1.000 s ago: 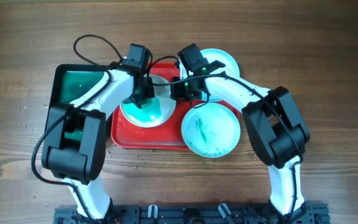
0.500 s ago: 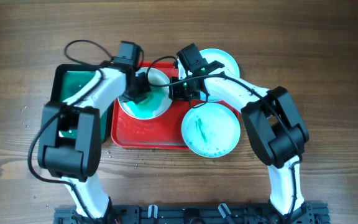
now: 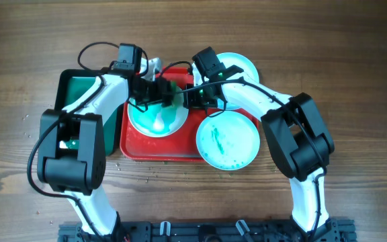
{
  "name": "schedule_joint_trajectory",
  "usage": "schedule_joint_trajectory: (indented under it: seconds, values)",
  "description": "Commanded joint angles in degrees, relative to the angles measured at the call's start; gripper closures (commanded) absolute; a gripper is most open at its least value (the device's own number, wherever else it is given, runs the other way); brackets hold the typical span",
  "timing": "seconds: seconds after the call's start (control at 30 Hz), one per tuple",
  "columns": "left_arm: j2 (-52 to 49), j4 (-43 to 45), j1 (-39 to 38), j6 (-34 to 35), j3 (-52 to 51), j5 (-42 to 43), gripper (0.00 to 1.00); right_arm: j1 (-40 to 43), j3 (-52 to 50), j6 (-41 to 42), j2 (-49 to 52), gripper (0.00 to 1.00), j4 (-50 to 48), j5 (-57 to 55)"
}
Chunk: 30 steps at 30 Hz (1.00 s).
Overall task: Clean dirty plates on tray and stack at the side
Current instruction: 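Scrub the held plate with the sponge in the left gripper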
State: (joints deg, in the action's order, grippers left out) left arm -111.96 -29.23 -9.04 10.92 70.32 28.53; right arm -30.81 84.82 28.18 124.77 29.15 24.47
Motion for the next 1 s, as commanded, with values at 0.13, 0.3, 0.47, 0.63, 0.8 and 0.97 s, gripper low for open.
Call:
schedule_joint_trajectory:
  seconds: [0.13, 0.3, 0.47, 0.63, 0.8, 0.97]
  values:
    - [-0.4, -9.0, -0.2, 15.2, -0.2, -34.1, 0.96, 0.2, 0.6, -1.2, 1.4, 0.91, 0.0, 0.9]
    - [-0.4, -15.6, -1.0, 8.2, -0.2, -20.5, 0.96, 0.2, 0.6, -1.2, 1.4, 0.91, 0.0, 0.9]
    - [-0.4, -13.7, -1.6, -4.7, -0.2, 3.1, 0.96, 0.2, 0.6, -1.2, 1.4, 0.91, 0.1, 0.9]
    - [-0.4, -6.2, -1.6, 2.7, -0.2, -10.2, 0.96, 0.2, 0.6, -1.2, 1.4, 0.91, 0.2, 0.9]
    - [-0.4, -7.9, -1.6, 20.3, -0.2, -43.3, 0.96, 0.2, 0.6, -1.2, 1.4, 0.91, 0.1, 0.9]
    - [-0.4, -14.2, -1.8, 20.7, -0.2, -32.3, 0.96, 0.2, 0.6, -1.2, 1.4, 0.91, -0.2, 0.9]
